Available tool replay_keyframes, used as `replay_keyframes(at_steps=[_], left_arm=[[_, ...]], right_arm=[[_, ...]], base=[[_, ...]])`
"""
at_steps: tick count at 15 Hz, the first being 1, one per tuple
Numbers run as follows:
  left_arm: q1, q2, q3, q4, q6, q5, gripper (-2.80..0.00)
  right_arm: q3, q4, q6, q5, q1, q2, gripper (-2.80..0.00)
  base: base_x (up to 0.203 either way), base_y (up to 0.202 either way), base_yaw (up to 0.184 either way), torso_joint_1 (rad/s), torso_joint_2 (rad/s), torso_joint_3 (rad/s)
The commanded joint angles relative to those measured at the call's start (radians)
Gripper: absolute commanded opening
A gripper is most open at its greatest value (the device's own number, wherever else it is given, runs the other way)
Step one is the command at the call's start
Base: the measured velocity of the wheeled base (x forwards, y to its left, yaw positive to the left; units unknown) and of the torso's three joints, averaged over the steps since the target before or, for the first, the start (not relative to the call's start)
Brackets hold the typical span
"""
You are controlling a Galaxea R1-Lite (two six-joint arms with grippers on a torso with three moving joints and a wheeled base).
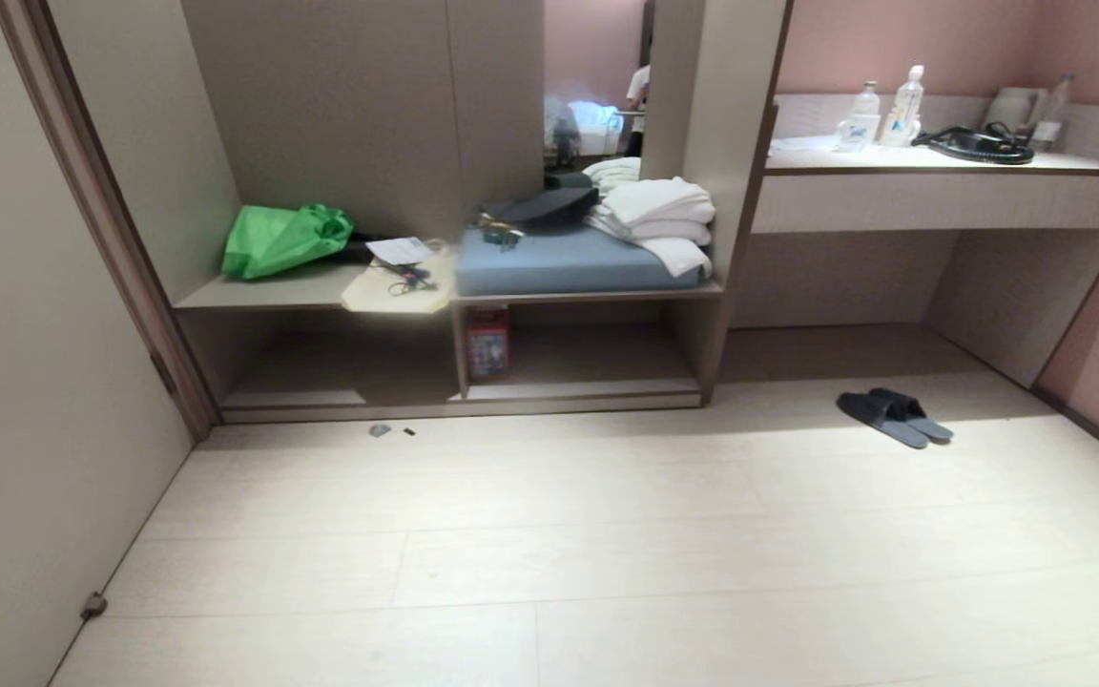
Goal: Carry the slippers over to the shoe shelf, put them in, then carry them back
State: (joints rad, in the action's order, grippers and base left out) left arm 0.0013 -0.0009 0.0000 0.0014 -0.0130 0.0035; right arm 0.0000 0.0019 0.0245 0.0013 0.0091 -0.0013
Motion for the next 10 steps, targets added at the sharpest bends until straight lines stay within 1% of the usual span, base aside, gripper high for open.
replay_keyframes(at_steps=[1,7,9,10], left_arm=[[0.0,0.001,0.0,0.0,-0.001,0.0,-2.8],[0.0,0.001,0.0,0.0,-0.001,0.0,-2.8],[-0.001,0.001,0.0,0.0,-0.001,0.0,-2.8],[0.0,0.001,0.0,0.0,-0.001,0.0,-2.8]], right_arm=[[0.001,0.0,0.0,0.0,0.0,0.001,-2.8],[0.0,0.0,-0.001,0.0,0.0,0.001,-2.8],[0.0,-0.002,-0.001,-0.001,0.0,0.001,-2.8],[0.0,-0.002,-0.001,0.0,0.0,0.001,-2.8]], base=[[-0.007,-0.009,-0.075,0.002,0.01,-0.002],[-0.001,0.008,-0.165,0.003,0.0,0.005],[0.0,0.005,-0.079,0.005,0.0,0.002],[0.0,0.0,0.0,0.0,0.0,0.0]])
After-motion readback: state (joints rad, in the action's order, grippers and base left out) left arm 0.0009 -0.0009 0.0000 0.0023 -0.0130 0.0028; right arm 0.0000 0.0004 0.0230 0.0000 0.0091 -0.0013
